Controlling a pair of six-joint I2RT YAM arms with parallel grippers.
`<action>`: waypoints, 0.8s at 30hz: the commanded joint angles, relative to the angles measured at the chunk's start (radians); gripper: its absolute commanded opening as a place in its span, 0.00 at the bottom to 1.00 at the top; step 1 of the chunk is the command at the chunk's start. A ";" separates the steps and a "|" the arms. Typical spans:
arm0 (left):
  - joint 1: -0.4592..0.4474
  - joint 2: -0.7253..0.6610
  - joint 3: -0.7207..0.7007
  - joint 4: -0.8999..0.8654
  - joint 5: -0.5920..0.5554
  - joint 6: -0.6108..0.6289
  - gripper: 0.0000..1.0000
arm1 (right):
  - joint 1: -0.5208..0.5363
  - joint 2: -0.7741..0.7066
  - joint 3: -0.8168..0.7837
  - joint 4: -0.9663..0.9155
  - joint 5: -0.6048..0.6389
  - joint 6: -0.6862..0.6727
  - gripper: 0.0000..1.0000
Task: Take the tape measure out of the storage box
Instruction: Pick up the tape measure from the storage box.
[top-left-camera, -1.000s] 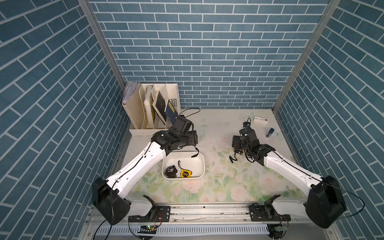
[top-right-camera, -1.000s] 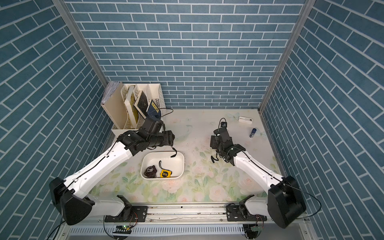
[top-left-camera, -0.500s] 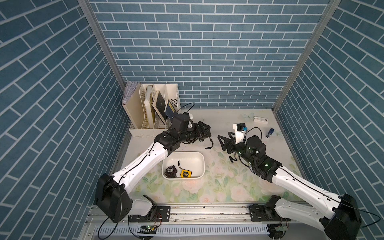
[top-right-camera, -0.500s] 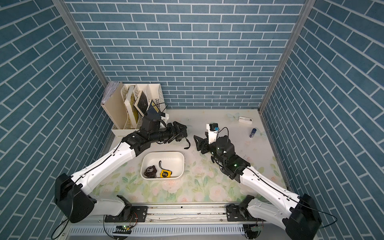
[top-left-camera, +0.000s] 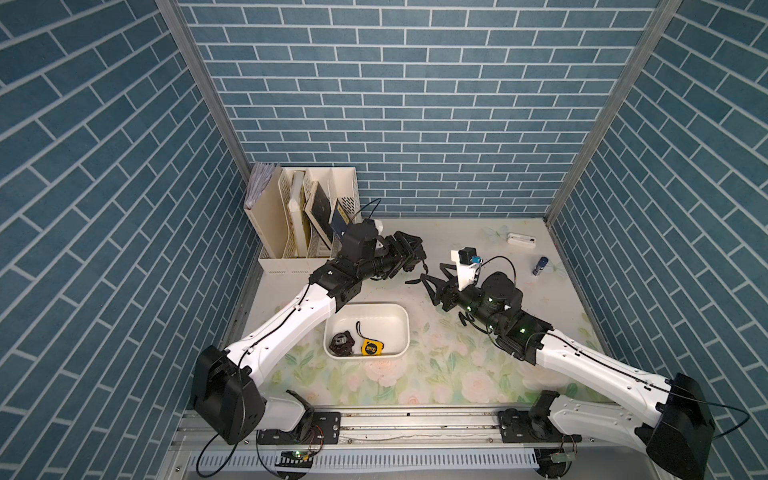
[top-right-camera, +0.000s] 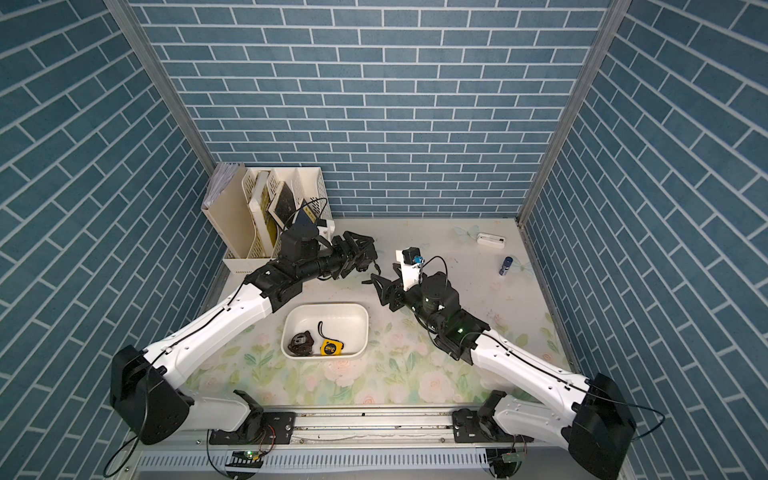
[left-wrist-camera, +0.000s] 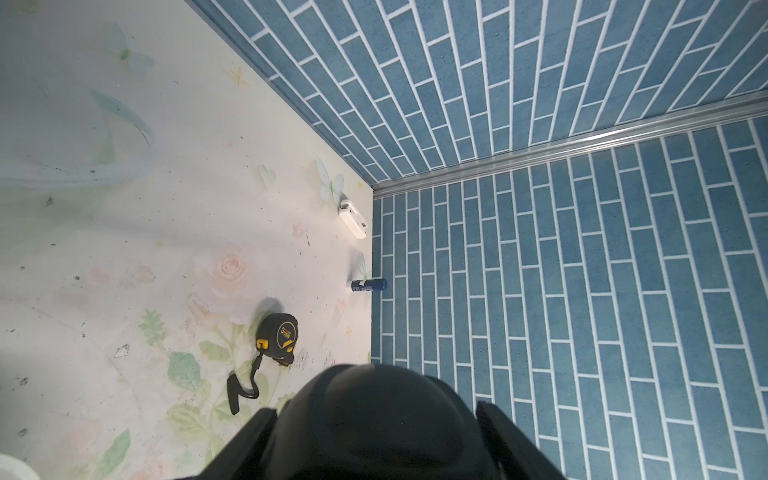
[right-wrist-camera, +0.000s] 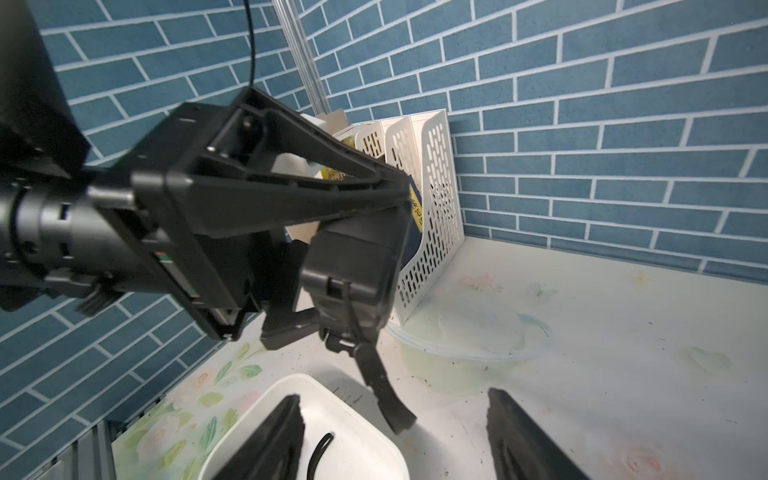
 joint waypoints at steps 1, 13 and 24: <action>0.000 0.005 0.032 0.065 -0.002 -0.030 0.18 | 0.013 0.027 0.043 0.077 -0.018 -0.024 0.72; -0.037 -0.011 -0.014 0.099 -0.003 -0.085 0.19 | 0.020 0.176 0.144 0.154 -0.042 -0.048 0.71; -0.048 -0.037 -0.025 0.094 -0.003 -0.105 0.20 | 0.021 0.217 0.154 0.187 -0.006 -0.048 0.44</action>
